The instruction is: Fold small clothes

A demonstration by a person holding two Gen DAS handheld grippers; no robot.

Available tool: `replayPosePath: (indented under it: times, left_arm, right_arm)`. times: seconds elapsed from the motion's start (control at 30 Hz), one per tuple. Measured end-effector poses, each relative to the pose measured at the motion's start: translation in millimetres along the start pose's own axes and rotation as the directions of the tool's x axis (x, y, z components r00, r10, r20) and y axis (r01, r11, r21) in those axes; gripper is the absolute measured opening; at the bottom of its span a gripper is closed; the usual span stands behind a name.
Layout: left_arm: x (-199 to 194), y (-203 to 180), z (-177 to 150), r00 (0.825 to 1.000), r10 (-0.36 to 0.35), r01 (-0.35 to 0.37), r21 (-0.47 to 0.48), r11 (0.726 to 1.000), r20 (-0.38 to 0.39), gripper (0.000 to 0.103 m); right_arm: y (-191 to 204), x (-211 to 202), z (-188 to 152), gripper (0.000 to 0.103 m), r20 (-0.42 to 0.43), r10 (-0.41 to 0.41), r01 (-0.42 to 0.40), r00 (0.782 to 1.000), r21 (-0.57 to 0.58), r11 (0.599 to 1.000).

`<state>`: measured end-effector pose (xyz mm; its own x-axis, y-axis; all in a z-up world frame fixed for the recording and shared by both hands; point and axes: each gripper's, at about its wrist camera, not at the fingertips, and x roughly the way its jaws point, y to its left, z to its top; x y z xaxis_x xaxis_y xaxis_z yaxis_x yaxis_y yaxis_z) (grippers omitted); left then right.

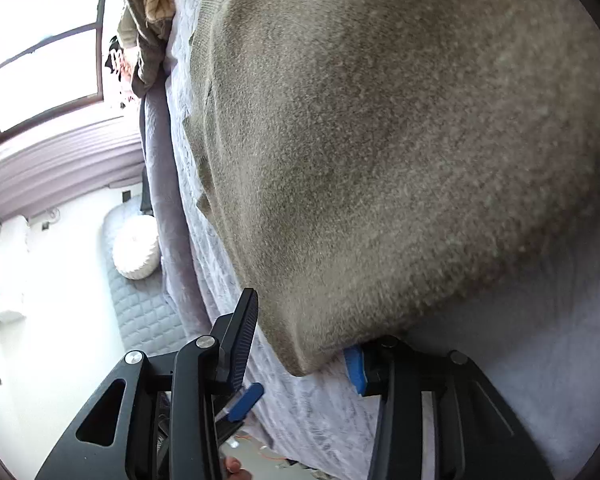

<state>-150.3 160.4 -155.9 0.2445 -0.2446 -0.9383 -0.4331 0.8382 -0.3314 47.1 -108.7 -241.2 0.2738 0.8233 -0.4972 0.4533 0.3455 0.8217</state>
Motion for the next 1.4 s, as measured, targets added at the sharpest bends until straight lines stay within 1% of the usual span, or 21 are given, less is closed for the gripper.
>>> replayPosePath:
  times: [0.03, 0.13, 0.2, 0.27, 0.4, 0.53, 0.6, 0.67, 0.73, 0.8, 0.87, 0.9, 0.93, 0.97, 1.0, 1.03, 1.07, 1.13, 1.17, 1.23, 1.4]
  left_arm:
    - [2, -1, 5, 1.000, -0.024, 0.024, -0.004, 1.000, -0.005, 0.102]
    - [11, -6, 21, 0.990, -0.137, 0.137, -0.011, 0.991, -0.027, 0.102]
    - [21, -12, 36, 0.967, -0.248, 0.247, -0.025, 0.969, -0.058, 0.102]
    - [32, -18, 50, 0.940, -0.328, 0.327, -0.029, 0.945, -0.089, 0.102]
    - [59, -35, 82, 0.894, -0.429, 0.428, -0.039, 0.903, -0.131, 0.102]
    - [77, -57, 101, 0.863, -0.481, 0.479, -0.056, 0.876, -0.155, 0.102]
    - [76, -75, 104, 0.868, -0.469, 0.474, -0.009, 0.881, -0.161, 0.102]
    - [77, -93, 106, 0.891, -0.422, 0.436, 0.057, 0.898, -0.168, 0.102]
    - [81, -104, 104, 0.916, -0.360, 0.382, 0.109, 0.918, -0.178, 0.102]
    - [84, -107, 102, 0.930, -0.317, 0.343, 0.134, 0.930, -0.186, 0.100]
    - [87, -108, 101, 0.945, -0.269, 0.298, 0.150, 0.943, -0.184, 0.088]
    - [87, -109, 101, 0.952, -0.246, 0.275, 0.158, 0.949, -0.181, 0.084]
    - [87, -109, 100, 0.959, -0.223, 0.252, 0.165, 0.954, -0.173, 0.072]
    - [87, -109, 100, 0.968, -0.190, 0.219, 0.179, 0.959, -0.165, 0.056]
    - [87, -110, 100, 0.973, -0.165, 0.195, 0.194, 0.961, -0.160, 0.048]
    - [88, -107, 99, 0.974, -0.165, 0.195, 0.196, 0.961, -0.157, 0.035]
    - [86, -106, 100, 0.974, -0.170, 0.197, 0.188, 0.962, -0.151, 0.023]
    - [79, -107, 100, 0.977, -0.169, 0.191, 0.187, 0.964, -0.127, 0.019]
    - [73, -109, 98, 0.979, -0.171, 0.190, 0.195, 0.962, -0.113, 0.019]
    - [60, -118, 94, 0.980, -0.184, 0.197, 0.220, 0.955, -0.078, 0.019]
    - [28, -152, 88, 0.969, -0.246, 0.245, 0.241, 0.939, -0.027, 0.018]
  right_arm:
    - [-1, 0, 3, 0.011, -0.006, 0.044, -0.044, 0.999, 0.030, 0.999]
    - [8, -6, 5, 0.009, -0.022, 0.170, -0.169, 0.985, 0.031, 0.985]
    - [23, -12, 6, 0.008, -0.039, 0.199, -0.200, 0.979, -0.016, 0.980]
    - [37, -19, 7, 0.008, -0.054, 0.213, -0.216, 0.976, -0.064, 0.974]
    - [53, -20, 10, 0.008, -0.078, 0.206, -0.214, 0.975, -0.118, 0.970]
    - [57, -13, 9, 0.008, -0.115, 0.142, -0.160, 0.983, -0.167, 0.973]
    - [60, -4, 3, 0.008, -0.146, 0.048, -0.078, 0.988, -0.211, 0.974]
    - [62, 6, -3, 0.013, -0.209, -0.098, 0.034, 0.973, -0.290, 0.956]
    - [69, 8, -9, 0.013, -0.246, -0.246, 0.134, 0.938, -0.396, 0.909]
    - [83, 0, -14, 0.013, -0.195, -0.328, 0.195, 0.924, -0.498, 0.845]
    - [95, -22, -9, 0.013, -0.074, -0.371, 0.271, 0.926, -0.556, 0.786]
    - [100, -29, 0, 0.013, -0.017, -0.378, 0.305, 0.926, -0.557, 0.773]
    - [103, -35, 12, 0.013, 0.039, -0.387, 0.344, 0.921, -0.548, 0.762]
    - [102, -38, 25, 0.013, 0.079, -0.409, 0.385, 0.909, -0.536, 0.751]
    - [98, -37, 36, 0.012, 0.100, -0.439, 0.421, 0.893, -0.529, 0.736]
    - [86, -31, 49, 0.011, 0.106, -0.492, 0.470, 0.864, -0.518, 0.715]
    - [74, -23, 58, 0.003, 0.075, -0.528, 0.489, 0.846, -0.501, 0.714]
    - [56, -16, 68, 0.001, 0.016, -0.487, 0.440, 0.873, -0.454, 0.775]
    - [56, -16, 68, 0.001, 0.011, -0.470, 0.424, 0.882, -0.453, 0.784]
    - [61, -20, 63, 0.001, 0.018, -0.452, 0.405, 0.892, -0.480, 0.778]
    - [58, -34, 57, 0.005, -0.010, -0.404, 0.352, 0.915, -0.470, 0.809]
